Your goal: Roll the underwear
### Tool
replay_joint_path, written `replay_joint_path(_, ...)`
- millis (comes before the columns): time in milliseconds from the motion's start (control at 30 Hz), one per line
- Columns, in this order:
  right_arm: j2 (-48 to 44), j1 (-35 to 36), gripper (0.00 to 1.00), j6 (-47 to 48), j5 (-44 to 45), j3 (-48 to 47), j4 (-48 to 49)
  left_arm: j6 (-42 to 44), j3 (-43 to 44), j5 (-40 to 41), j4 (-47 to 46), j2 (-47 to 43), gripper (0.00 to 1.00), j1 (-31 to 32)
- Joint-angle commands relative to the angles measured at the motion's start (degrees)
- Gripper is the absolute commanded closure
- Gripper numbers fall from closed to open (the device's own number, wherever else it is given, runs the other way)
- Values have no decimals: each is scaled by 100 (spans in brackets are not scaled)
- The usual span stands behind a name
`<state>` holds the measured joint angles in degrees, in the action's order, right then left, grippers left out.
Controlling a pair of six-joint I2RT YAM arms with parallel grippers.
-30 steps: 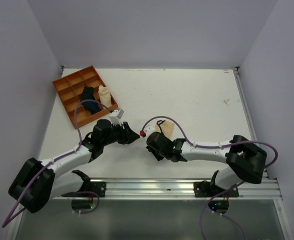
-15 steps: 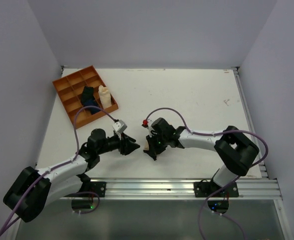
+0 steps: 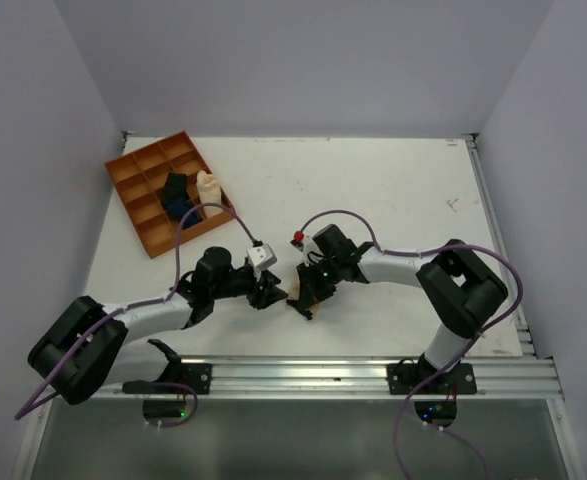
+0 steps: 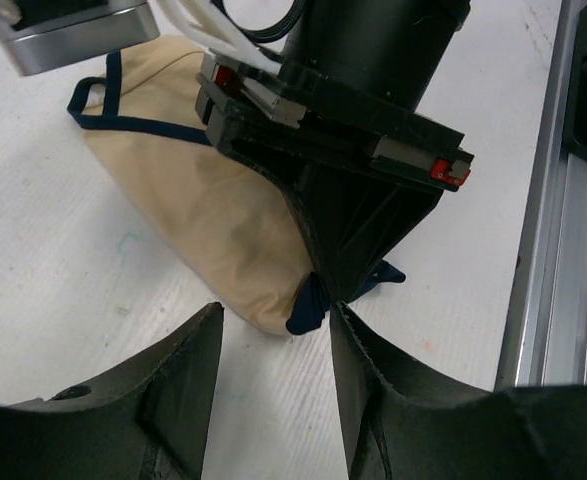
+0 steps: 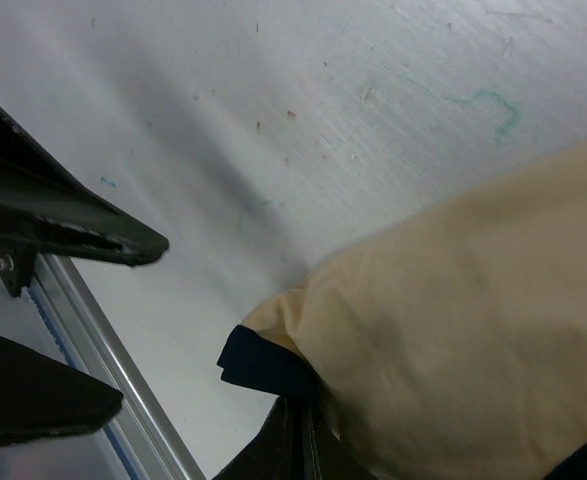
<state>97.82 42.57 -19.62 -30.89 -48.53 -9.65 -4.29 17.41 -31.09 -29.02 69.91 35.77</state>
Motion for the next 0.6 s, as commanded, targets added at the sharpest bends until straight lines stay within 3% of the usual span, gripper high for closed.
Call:
replay_joint_path(0, 123, -47, 100, 186, -416, -315, -230, 693, 420, -520, -26, 373, 49, 35)
replay_joint_path(167, 220, -169, 100, 186, -628, -358, -151, 1501, 974, -617, 844, 865, 49, 185)
replay_joint_path(567, 264, -284, 100, 274, -927, -262, -63, 2099, 1467, -1082, 1345, 1622, 48, 229)
